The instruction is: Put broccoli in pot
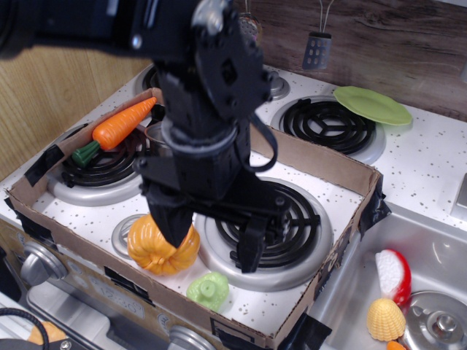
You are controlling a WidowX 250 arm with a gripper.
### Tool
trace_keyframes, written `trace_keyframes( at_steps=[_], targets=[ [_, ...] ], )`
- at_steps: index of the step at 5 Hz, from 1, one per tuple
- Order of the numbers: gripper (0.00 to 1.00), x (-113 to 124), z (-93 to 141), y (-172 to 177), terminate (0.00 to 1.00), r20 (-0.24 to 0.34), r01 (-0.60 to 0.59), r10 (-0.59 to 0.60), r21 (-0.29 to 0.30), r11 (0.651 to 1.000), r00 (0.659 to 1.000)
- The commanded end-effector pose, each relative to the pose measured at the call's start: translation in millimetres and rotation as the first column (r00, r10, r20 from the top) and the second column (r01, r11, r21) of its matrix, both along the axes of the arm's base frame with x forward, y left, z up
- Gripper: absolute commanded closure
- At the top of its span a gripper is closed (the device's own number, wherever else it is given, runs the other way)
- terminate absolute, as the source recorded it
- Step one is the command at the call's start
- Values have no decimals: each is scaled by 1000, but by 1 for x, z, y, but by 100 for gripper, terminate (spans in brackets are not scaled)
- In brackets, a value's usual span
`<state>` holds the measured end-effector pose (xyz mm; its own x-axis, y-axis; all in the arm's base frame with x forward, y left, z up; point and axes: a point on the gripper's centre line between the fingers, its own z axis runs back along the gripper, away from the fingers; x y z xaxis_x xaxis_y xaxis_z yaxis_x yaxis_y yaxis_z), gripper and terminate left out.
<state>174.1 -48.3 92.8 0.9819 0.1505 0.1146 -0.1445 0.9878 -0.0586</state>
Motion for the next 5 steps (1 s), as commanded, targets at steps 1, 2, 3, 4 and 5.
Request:
trace_keyframes(
  at_steps=[1,2,3,4,5],
  targets=[
    [0,17,-17,4,0,33,9,-8,-49,999,999],
    [0,22,-25,5,0,37,28,-26,-62,998,999],
    [0,18,-36,0,0,52,-5,9,-67,998,999],
    [0,14,-41,0,0,65,-29,33,-63,998,997],
    [0,12,-45,3,0,72,-38,43,-61,997,996]
  ],
)
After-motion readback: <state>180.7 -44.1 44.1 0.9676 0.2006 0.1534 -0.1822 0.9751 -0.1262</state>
